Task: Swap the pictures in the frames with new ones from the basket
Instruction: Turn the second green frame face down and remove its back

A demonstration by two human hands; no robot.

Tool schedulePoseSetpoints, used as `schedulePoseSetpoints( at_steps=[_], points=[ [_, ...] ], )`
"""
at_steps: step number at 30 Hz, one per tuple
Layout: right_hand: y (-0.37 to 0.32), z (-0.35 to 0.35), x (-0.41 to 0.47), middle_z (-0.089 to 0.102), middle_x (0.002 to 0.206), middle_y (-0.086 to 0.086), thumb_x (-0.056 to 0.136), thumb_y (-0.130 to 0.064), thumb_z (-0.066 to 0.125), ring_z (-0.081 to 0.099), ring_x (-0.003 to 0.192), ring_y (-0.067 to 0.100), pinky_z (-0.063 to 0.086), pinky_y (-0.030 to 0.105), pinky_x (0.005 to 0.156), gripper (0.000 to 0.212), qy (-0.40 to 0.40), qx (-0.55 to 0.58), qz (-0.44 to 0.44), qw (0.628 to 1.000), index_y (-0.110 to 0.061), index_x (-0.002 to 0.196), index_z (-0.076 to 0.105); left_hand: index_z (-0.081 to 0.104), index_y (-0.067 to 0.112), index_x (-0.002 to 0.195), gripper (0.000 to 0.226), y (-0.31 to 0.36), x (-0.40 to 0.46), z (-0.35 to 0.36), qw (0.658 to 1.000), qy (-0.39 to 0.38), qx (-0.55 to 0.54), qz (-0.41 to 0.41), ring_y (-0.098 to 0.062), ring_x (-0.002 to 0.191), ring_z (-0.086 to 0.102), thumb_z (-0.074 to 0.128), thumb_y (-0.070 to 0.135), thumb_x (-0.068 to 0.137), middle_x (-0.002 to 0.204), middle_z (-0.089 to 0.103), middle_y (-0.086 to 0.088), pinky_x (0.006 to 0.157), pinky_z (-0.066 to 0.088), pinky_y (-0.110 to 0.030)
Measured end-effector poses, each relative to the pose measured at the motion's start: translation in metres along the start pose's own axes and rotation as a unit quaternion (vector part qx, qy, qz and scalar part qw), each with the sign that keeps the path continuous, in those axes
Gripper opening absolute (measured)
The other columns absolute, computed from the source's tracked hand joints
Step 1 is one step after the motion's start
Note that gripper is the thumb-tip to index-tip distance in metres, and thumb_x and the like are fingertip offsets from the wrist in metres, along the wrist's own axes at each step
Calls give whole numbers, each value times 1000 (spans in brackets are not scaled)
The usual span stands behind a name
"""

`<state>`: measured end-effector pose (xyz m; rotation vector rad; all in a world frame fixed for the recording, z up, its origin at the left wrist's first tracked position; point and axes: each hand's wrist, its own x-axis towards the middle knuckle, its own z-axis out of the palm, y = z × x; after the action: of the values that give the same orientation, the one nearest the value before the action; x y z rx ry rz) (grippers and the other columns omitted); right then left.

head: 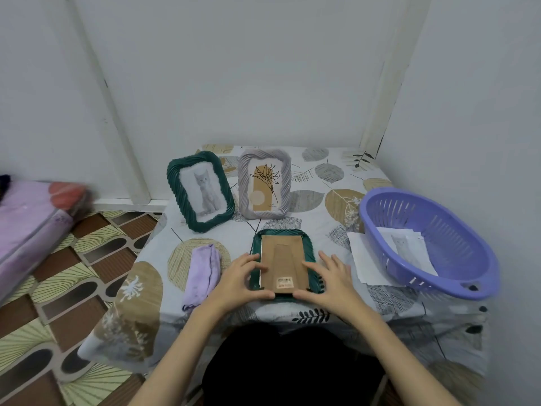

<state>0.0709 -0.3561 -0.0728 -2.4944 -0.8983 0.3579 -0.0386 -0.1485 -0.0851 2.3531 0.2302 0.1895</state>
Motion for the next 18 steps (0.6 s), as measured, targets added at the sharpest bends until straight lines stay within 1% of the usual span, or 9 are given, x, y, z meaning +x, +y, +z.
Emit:
schedulePoseSetpoints(
  at_steps=[1,2,4,5,7,9,13,14,18],
  points=[
    [5,0,-8,15,155,0,36,-98,35,2,142,24,4,48,115,107,-1,-5,-9,1000,-46,129,42,62,25,108,74,1,-3,-1,1000,-12,-9,8,0,125,26,65,68,48,133,36,14,106,18,-19],
    [11,2,-13,20,153,-1,29,-101,26,6,142,24,5,47,114,110,3,-6,-14,1000,-48,124,46,62,26,101,62,0,-4,0,1000,-18,-18,12,-1,127,28,74,60,50,136,39,11,107,20,-20],
    [19,6,-19,28,150,-2,29,-101,19,13,141,23,9,46,114,107,20,4,-20,1000,-49,115,52,60,32,87,38,0,-5,1,999,-17,-34,10,-7,133,30,83,39,58,139,44,4,109,22,-23],
    [21,6,-21,33,148,-2,31,-100,22,16,140,23,11,45,113,103,31,11,-22,999,-48,112,55,58,33,81,34,1,-6,2,999,-11,-43,9,-9,135,29,84,33,60,139,46,2,108,20,-22],
    [21,6,-22,39,144,-3,40,-89,35,23,137,23,14,41,110,83,51,22,-23,998,-44,106,61,57,30,76,31,2,-8,3,998,-1,-58,1,-9,135,27,84,29,60,138,48,1,108,19,-21],
    [20,7,-22,43,141,-5,51,-77,37,27,135,22,14,39,108,67,60,24,-29,998,-43,103,63,58,28,75,32,2,-9,3,997,1,-73,-9,-10,136,28,85,29,59,137,49,0,108,20,-22],
    [19,11,-21,48,136,-6,56,-72,36,32,131,20,15,45,109,62,71,17,-46,996,-41,101,65,60,43,73,35,1,-13,2,995,-15,-99,-6,-8,136,28,78,53,46,133,49,6,108,22,-21],
    [18,11,-21,48,135,-6,56,-72,35,34,130,19,16,46,109,62,75,18,-47,996,-41,100,65,60,45,73,34,0,-13,2,995,-14,-100,-7,-8,135,28,77,53,45,133,49,6,108,22,-21],
    [17,13,-19,48,133,-10,56,-71,36,34,128,12,17,48,109,64,79,3,-44,996,-39,104,63,60,39,69,28,0,-14,4,994,-5,-106,-13,-8,135,27,84,34,54,137,50,-1,110,22,-23]
  ],
)
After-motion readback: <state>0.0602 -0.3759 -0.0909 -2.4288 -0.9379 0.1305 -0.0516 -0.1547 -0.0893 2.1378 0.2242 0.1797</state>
